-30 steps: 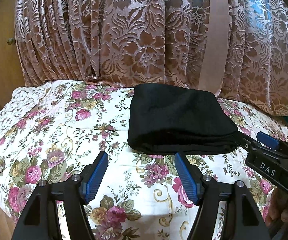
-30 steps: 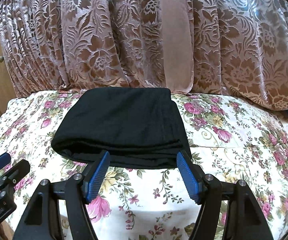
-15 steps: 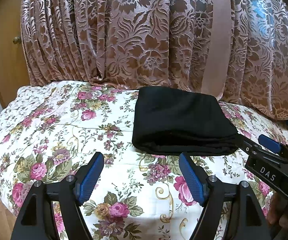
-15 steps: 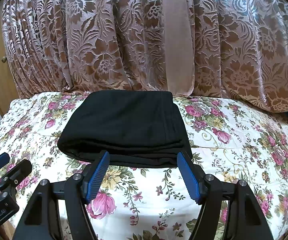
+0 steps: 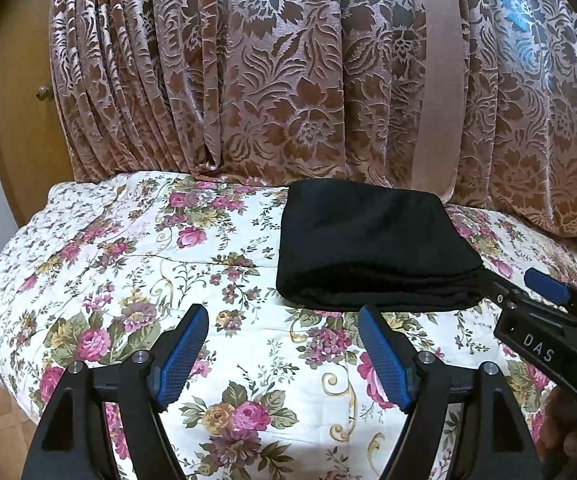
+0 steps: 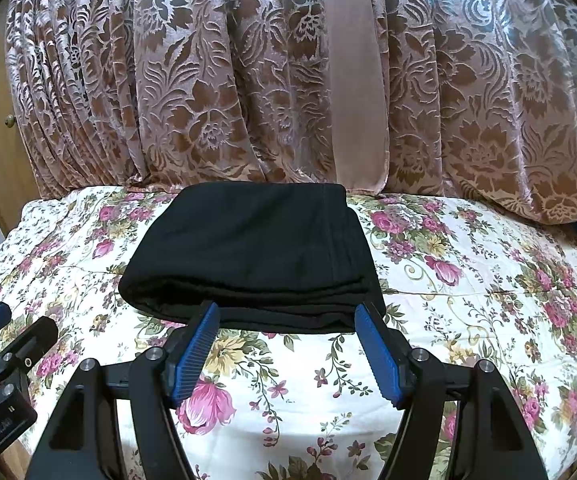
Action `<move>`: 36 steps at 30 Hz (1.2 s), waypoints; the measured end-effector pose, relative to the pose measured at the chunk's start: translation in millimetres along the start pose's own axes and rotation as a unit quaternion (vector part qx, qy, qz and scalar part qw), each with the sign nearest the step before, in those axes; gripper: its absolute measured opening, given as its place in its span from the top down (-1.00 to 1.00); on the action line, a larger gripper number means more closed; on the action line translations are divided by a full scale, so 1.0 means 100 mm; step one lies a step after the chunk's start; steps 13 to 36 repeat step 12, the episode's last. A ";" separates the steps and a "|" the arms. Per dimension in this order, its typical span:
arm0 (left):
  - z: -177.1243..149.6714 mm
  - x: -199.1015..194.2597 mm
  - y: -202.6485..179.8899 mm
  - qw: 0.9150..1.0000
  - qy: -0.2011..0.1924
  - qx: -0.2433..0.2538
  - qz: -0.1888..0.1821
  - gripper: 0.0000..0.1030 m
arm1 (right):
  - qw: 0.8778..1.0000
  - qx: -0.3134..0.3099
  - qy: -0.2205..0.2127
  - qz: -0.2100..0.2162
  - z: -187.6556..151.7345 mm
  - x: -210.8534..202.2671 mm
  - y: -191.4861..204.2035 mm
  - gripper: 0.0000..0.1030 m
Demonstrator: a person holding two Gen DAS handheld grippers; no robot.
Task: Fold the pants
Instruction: 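Open both tools and release the folded trousers onto the bedspread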
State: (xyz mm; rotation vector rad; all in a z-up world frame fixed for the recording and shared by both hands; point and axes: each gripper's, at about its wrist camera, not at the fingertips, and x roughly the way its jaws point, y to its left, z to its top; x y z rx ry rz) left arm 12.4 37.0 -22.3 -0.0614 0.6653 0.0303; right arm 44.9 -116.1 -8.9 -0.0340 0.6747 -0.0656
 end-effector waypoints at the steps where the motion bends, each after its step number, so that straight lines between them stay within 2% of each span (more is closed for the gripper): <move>1: 0.00 0.00 0.00 1.000 0.000 0.000 -0.001 -0.52 | 1.000 0.000 0.001 -0.001 0.00 0.00 0.00 -0.38; 7: 0.00 -0.01 -0.01 1.000 -0.005 -0.005 -0.006 -0.51 | 1.000 -0.003 0.004 -0.002 -0.03 0.00 -0.01 -0.38; 8: -0.01 -0.02 -0.01 1.000 -0.017 -0.006 0.000 -0.42 | 1.000 -0.004 0.005 -0.002 -0.04 0.01 -0.02 -0.38; 10: -0.02 -0.03 0.00 1.000 -0.024 -0.007 0.004 -0.38 | 1.000 -0.005 0.008 -0.004 -0.05 0.03 -0.02 -0.38; 36: -0.02 -0.01 0.01 1.000 -0.017 -0.010 0.000 -0.38 | 1.000 -0.007 0.010 -0.005 -0.07 0.05 -0.04 -0.38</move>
